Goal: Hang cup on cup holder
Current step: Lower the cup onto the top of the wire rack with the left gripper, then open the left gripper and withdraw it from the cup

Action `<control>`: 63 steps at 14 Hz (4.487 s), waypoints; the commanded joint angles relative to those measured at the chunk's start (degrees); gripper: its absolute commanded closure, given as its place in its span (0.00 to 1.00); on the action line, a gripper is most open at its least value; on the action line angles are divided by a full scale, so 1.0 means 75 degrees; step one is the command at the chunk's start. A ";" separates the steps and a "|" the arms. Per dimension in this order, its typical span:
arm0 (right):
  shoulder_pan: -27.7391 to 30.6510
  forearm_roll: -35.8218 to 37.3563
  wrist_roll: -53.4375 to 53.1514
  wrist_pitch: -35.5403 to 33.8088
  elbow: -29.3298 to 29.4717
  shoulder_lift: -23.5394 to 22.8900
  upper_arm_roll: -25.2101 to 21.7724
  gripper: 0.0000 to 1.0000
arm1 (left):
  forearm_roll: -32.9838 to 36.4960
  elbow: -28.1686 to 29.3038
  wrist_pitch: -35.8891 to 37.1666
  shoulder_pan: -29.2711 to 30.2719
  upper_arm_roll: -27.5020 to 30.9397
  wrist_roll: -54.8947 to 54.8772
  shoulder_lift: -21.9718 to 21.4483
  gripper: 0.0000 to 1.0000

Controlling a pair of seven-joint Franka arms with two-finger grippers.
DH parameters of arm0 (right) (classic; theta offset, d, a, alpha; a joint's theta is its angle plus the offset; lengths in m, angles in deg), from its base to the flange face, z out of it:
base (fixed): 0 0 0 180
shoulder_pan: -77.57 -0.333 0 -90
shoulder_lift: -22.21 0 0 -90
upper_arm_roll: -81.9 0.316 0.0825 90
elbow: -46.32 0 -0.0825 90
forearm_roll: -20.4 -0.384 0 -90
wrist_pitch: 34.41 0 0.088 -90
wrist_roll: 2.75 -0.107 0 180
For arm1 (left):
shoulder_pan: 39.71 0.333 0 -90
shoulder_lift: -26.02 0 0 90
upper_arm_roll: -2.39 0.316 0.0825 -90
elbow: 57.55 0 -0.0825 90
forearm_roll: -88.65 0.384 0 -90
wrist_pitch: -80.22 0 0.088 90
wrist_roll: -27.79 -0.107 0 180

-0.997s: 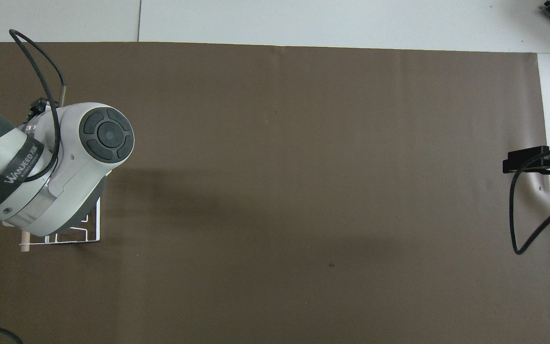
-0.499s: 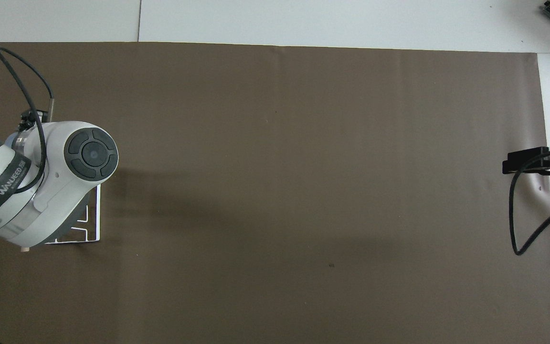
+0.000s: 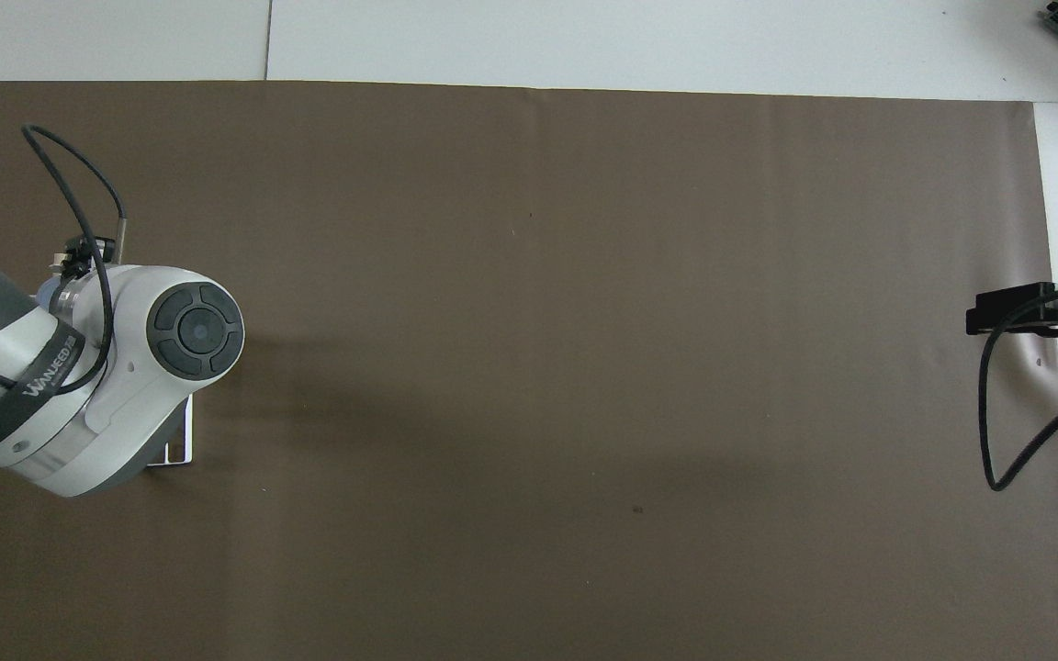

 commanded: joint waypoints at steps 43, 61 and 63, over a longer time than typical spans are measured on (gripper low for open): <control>0.0013 -0.0086 -0.0269 -0.0033 -0.0190 0.0141 0.0111 0.00 | -0.7078 -0.3562 0.3004 0.0164 0.0108 0.6781 -0.0308 0.00; -0.0034 0.0183 -0.0351 0.0283 -0.0354 0.0129 0.0193 0.00 | -0.7313 -0.5048 0.3963 -0.1466 0.2757 0.6792 0.0325 0.00; -0.0034 0.0172 -0.0304 0.0295 -0.0378 0.0129 0.0193 0.00 | -0.7313 -0.5097 0.3966 -0.1466 0.2768 0.6769 0.0279 0.00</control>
